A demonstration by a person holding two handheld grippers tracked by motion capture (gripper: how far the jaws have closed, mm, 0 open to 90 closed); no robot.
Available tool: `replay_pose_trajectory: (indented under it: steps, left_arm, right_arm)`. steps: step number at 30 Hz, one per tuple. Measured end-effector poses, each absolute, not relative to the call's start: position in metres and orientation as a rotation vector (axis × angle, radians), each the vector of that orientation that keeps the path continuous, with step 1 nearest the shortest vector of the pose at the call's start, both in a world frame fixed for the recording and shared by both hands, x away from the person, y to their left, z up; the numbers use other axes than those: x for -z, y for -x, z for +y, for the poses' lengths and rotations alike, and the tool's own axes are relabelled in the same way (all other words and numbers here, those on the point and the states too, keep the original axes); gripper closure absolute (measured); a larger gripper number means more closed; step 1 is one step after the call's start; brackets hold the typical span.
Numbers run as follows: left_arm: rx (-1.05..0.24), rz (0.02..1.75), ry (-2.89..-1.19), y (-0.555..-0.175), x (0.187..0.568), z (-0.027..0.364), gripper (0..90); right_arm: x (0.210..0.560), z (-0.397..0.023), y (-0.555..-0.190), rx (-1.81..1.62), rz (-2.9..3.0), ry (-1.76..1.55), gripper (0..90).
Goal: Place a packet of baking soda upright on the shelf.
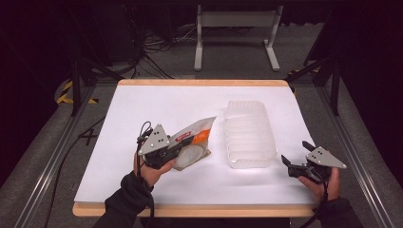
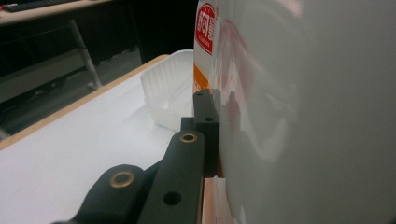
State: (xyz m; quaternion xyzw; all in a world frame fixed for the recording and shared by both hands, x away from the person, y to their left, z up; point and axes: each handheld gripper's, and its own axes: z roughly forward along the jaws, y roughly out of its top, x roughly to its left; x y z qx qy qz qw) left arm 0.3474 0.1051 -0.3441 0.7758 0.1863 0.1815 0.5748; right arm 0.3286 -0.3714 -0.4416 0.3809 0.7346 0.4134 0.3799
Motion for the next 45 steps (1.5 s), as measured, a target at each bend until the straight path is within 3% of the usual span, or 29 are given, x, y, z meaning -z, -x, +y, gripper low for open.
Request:
replay_pose_trajectory:
  steps: [22, 45]
  left_arm:
    - [-0.359, 0.289, -1.769, -0.372, 0.306, 0.045, 90.0]
    - [-0.223, 0.191, -1.755, -0.393, 0.325, -0.027, 89.9]
  right_arm:
    - [0.442, -0.371, -0.329, -1.053, 1.885, -0.963, 8.5]
    - [0.442, -0.37, -0.328, -1.052, 1.892, -0.957, 8.2]
